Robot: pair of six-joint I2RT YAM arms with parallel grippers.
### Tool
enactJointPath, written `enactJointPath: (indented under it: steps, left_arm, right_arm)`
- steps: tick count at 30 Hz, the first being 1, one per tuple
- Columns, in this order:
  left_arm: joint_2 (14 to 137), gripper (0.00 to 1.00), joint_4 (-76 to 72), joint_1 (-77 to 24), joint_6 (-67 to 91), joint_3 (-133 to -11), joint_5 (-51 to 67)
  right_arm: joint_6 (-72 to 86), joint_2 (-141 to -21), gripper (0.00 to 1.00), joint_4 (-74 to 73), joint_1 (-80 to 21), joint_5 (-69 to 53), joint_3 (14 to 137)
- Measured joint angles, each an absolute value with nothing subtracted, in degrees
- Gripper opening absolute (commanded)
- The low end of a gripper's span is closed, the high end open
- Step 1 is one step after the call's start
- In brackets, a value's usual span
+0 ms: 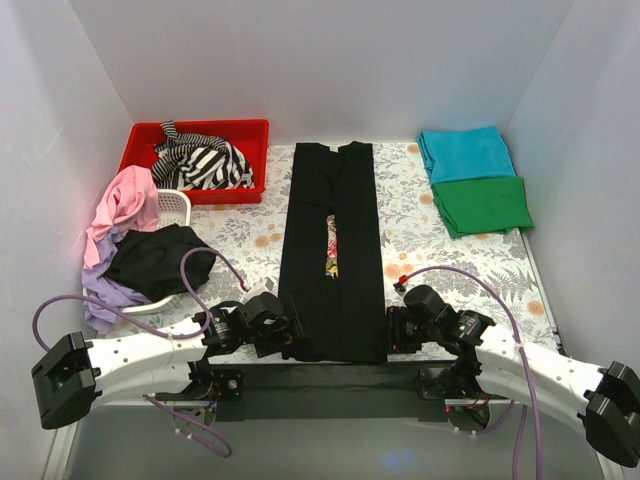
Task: Fold and stack the t-shirts
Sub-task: Fold the tshirt
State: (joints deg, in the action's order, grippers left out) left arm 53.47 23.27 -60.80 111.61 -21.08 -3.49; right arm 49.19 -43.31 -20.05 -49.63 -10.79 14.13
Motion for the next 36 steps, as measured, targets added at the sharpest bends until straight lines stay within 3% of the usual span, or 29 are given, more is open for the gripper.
enactJointPath:
  steps: [2, 8, 15, 19, 20, 21, 25, 29, 31, 33, 36]
  left_arm:
    - [53.0, 0.87, 23.3, -61.1, 112.4, -20.7, -3.3]
    - [53.3, 0.85, 23.5, -62.8, 113.8, -20.7, -2.8]
    - [55.9, 0.53, 23.4, -64.3, 115.1, -21.0, -2.1]
    - [55.9, 0.27, 24.0, -64.6, 115.6, -20.1, -2.0]
    - [55.7, 0.15, 24.2, -64.6, 115.7, -19.8, -1.9]
    - [55.5, 0.13, 24.5, -64.6, 115.8, -19.5, -1.8]
    - [54.3, 0.13, 25.5, -64.7, 115.9, -18.7, -1.6]
    - [53.6, 0.51, 25.4, -64.8, 115.9, -18.8, -1.3]
    - [53.3, 0.58, 25.1, -64.9, 116.2, -19.4, -1.1]
    - [53.3, 0.64, 25.0, -65.0, 116.5, -19.7, -1.1]
    - [53.1, 0.65, 25.3, -65.2, 116.5, -20.0, -1.2]
  right_arm:
    - [49.6, -42.9, 0.46, -20.1, -49.6, -10.5, 14.1]
    - [49.6, -41.7, 0.41, -21.1, -49.6, -9.5, 14.1]
    - [49.6, -41.7, 0.25, -22.1, -49.6, -8.5, 14.1]
    - [49.5, -41.6, 0.12, -22.6, -49.6, -8.0, 14.1]
    - [49.5, -41.5, 0.08, -22.7, -49.6, -7.8, 14.1]
    - [49.5, -41.3, 0.07, -22.9, -49.6, -7.6, 14.1]
    - [49.4, -39.4, 0.04, -24.6, -49.6, -5.9, 14.2]
    - [49.3, -38.7, 0.11, -27.3, -49.6, -3.5, 15.0]
    - [49.1, -38.9, 0.23, -27.6, -49.6, -3.0, 15.3]
    - [48.9, -39.5, 0.28, -27.9, -49.6, -2.8, 15.6]
    - [48.9, -40.1, 0.32, -28.1, -49.6, -2.7, 16.1]
